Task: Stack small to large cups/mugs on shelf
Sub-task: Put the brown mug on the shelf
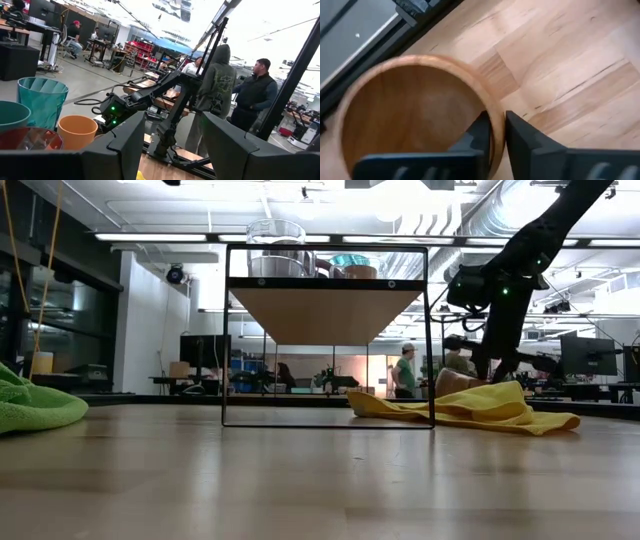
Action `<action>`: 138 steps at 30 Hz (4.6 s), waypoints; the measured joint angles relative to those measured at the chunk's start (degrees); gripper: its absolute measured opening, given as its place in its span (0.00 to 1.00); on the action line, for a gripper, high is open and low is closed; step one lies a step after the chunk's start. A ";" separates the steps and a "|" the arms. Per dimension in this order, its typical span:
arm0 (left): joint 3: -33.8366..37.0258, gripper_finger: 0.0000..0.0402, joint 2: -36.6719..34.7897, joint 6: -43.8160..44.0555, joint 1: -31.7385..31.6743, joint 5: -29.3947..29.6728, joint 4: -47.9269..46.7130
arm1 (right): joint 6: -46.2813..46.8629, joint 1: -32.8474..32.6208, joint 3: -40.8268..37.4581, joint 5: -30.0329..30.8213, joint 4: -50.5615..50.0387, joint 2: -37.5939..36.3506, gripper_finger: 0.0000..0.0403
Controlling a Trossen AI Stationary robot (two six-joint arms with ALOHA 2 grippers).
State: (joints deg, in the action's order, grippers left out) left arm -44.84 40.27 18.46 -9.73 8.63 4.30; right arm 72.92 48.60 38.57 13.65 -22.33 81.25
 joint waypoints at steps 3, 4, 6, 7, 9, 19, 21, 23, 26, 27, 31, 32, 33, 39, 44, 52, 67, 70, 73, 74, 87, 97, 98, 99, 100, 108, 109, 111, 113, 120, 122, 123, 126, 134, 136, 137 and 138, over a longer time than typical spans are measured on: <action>0.00 0.45 0.00 0.00 0.01 0.02 0.02 | -2.66 0.17 0.00 -0.24 -0.17 0.02 0.03; 0.00 0.45 0.00 0.01 0.00 0.02 0.02 | -3.18 0.17 0.00 -0.30 -0.67 -0.01 0.04; 0.00 0.45 0.00 0.02 0.02 0.02 0.02 | -5.13 0.17 0.02 -0.38 -2.08 -0.34 0.03; 0.00 0.45 0.00 0.02 0.02 0.02 0.04 | -6.72 0.17 0.02 -0.45 -2.56 -0.63 0.02; 0.00 0.45 0.00 0.02 0.02 0.02 0.04 | -10.20 0.17 0.01 -0.87 -3.94 -1.79 0.02; 0.00 0.45 0.00 0.02 0.02 0.02 0.10 | -29.56 -0.45 -0.11 -1.27 -16.99 -21.91 0.01; 0.00 0.45 0.00 0.02 0.02 0.02 0.10 | -32.94 -1.41 -0.11 -1.79 -22.48 -28.05 0.01; 0.00 0.45 0.00 0.02 0.02 0.01 0.10 | -35.43 -2.91 -0.11 -2.18 -27.28 -34.57 0.00; 0.00 0.45 0.00 0.02 0.02 0.02 0.10 | -36.77 -5.86 -0.11 -3.71 -33.19 -44.21 0.00; 0.00 0.45 0.00 -0.02 0.02 0.02 0.08 | -36.43 -6.89 -0.11 -5.02 -34.17 -47.44 0.00; 0.00 0.45 0.00 -0.75 0.01 0.02 0.08 | -31.44 -10.95 -0.11 -9.81 -32.73 -59.29 0.00; 0.00 0.45 0.00 -1.16 0.02 0.03 0.08 | -30.93 -11.89 -0.11 -10.73 -31.25 -61.56 0.00; 0.00 0.45 0.00 -1.39 0.01 0.06 0.08 | -30.72 -12.75 -0.11 -11.55 -29.32 -63.29 0.00; -0.02 0.45 0.56 -1.05 0.02 1.33 0.37 | -33.21 -16.60 -0.09 -18.33 -10.29 -64.63 0.00; -0.09 0.45 3.27 -1.24 -0.01 -0.54 3.24 | -35.39 -20.02 -0.07 -25.83 8.93 -58.16 0.00; -2.74 0.45 7.20 -1.79 -0.01 -4.96 4.87 | -38.17 -28.96 2.60 -27.36 23.84 -45.98 0.00; -3.39 0.45 7.18 -1.90 -0.01 -7.77 4.52 | -50.57 -39.67 17.68 -20.14 12.12 -33.22 0.00; -3.39 0.45 7.17 -1.90 -0.01 -8.22 4.54 | -50.92 -39.74 17.75 -20.13 11.61 -33.07 0.00; -3.39 0.45 7.17 -1.90 -0.01 -8.22 4.54 | -50.79 -39.74 17.75 -20.05 11.79 -33.14 0.00; -3.39 0.45 7.17 -1.88 -0.01 -8.22 4.54 | -50.77 -39.73 17.75 -19.97 11.78 -33.14 0.00; -3.37 0.45 7.17 -1.58 -0.01 -8.22 4.56 | -50.70 -39.71 17.75 -19.93 10.84 -33.14 0.00; -3.37 0.45 7.17 -1.32 -0.01 -8.16 4.56 | -53.39 -39.61 32.27 -13.20 -11.23 -21.69 0.00; -3.37 0.45 7.17 -1.31 -0.01 -8.14 4.56 | -54.24 -39.63 35.41 -13.14 -14.76 -19.18 0.00; -3.36 0.45 7.17 -1.31 -0.01 -8.09 4.55 | -55.36 -39.63 38.48 -13.17 -18.34 -16.73 0.00; -3.36 0.45 7.17 -1.31 -0.01 -7.99 4.56 | -56.42 -39.63 41.40 -13.18 -21.79 -14.32 0.00; -3.34 0.45 7.17 -0.31 -0.01 -7.98 4.54 | -61.69 -39.63 57.48 -12.47 -40.99 2.99 0.00; -3.34 0.45 7.17 -0.18 -0.01 -7.98 4.51 | -62.33 -39.63 58.24 -12.45 -41.71 4.47 0.00; -3.34 0.45 7.17 -0.17 -0.01 -7.98 4.27 | -63.04 -39.65 59.14 -12.44 -42.39 6.98 0.00; -3.33 0.45 7.17 -0.17 -0.01 -7.98 3.99 | -63.33 -39.65 59.32 -12.46 -42.44 8.78 0.00; -3.32 0.45 7.17 -0.15 -0.01 -7.98 2.77 | -62.61 -39.65 59.23 -12.50 -42.93 13.53 0.00; -3.32 0.45 7.17 -0.15 -0.01 -7.98 2.77 | -62.42 -39.65 59.23 -12.52 -42.96 14.30 0.00; -3.32 0.45 7.17 -0.15 -0.01 -7.98 2.77 | -62.42 -39.65 59.23 -12.52 -43.07 14.72 0.00; -3.32 0.45 7.17 -0.15 -0.01 -7.52 2.77 | -62.46 -39.65 59.21 -12.53 -43.41 15.64 0.00; -3.32 0.45 7.17 -0.15 -0.01 -6.53 2.77 | -62.13 -39.65 59.19 -12.55 -43.40 15.96 0.03; -3.32 0.45 7.17 -0.15 -0.01 -6.48 2.77 | -61.37 -39.65 59.19 -12.55 -43.38 15.96 0.05; -3.32 0.45 7.17 -0.15 -0.01 -6.48 2.77 | -61.34 -39.65 59.19 -12.55 -43.34 15.96 0.06; -3.32 0.45 7.17 -0.15 -0.01 -6.48 2.77 | -61.32 -39.65 59.19 -12.55 -43.30 15.96 0.06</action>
State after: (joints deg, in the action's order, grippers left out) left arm -48.16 47.44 18.31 -9.74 2.15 7.07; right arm 11.59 8.95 97.76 1.10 -65.62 97.21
